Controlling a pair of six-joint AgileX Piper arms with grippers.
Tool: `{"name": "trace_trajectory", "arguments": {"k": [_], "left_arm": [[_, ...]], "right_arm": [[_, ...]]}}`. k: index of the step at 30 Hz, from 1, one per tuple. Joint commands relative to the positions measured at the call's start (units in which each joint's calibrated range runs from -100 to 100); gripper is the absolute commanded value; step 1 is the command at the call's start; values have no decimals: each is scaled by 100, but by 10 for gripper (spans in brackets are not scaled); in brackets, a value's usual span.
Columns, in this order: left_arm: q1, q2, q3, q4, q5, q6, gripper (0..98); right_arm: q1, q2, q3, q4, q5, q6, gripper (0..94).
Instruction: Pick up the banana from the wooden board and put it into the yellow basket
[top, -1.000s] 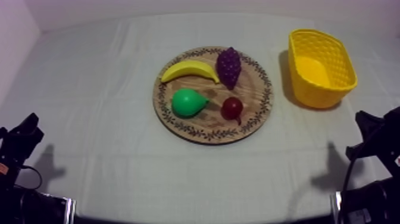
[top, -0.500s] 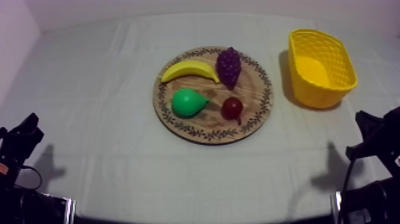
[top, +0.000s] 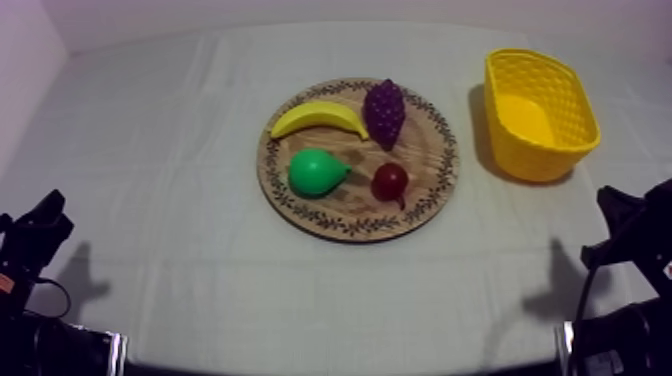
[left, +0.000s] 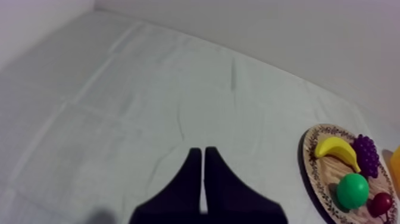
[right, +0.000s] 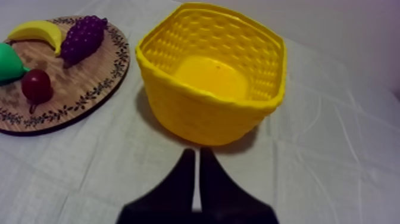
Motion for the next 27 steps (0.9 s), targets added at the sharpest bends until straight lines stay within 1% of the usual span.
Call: {"name": "trace_trajectory", "arguments": {"k": [1,7,11,14,15,16,17,19,22,23,24,25,26,27], "left_arm": [[0,-1,3,-2,0,-1,1],[0,-1,3,-2,0,-1,1],[0,-1,3,-2,0,-1,1],[0,-1,3,-2,0,-1,1],[0,-1,3,-2,0,-1,1],[0,-1,3,-2,0,-1,1],[0,-1,3,-2,0,-2,1],[0,-1,3,-2,0,-2,1],[0,-1,3,-2,0,-1,1],[0,-1,3,-2,0,-1,1],[0,-1,3,-2,0,-1,1],[0,-1,3,-2,0,-1,1],[0,-1,3,-2,0,-1,1],[0,-1,3,-2,0,-1,1]], "right_arm": [[2,-3,1,0,-2,1,4],[2,-3,1,0,-2,-104,4],[-4,5,-3,6,12,20,4],[9,247,-76,35,-285,-25,4],[37,475,-233,-27,-423,38,4],[77,790,-493,-151,-543,169,4],[133,1186,-845,-334,-630,360,4],[332,2102,-1811,-819,-651,817,4],[799,3448,-3514,-1604,-379,1478,4],[946,3826,-4047,-1836,-285,1668,4],[1039,4170,-4544,-2001,-227,1795,4],[1073,4489,-5021,-2072,-193,1841,4],[1037,4797,-5472,-2042,-172,1805,4],[940,5081,-5882,-1923,-157,1693,4]]}}
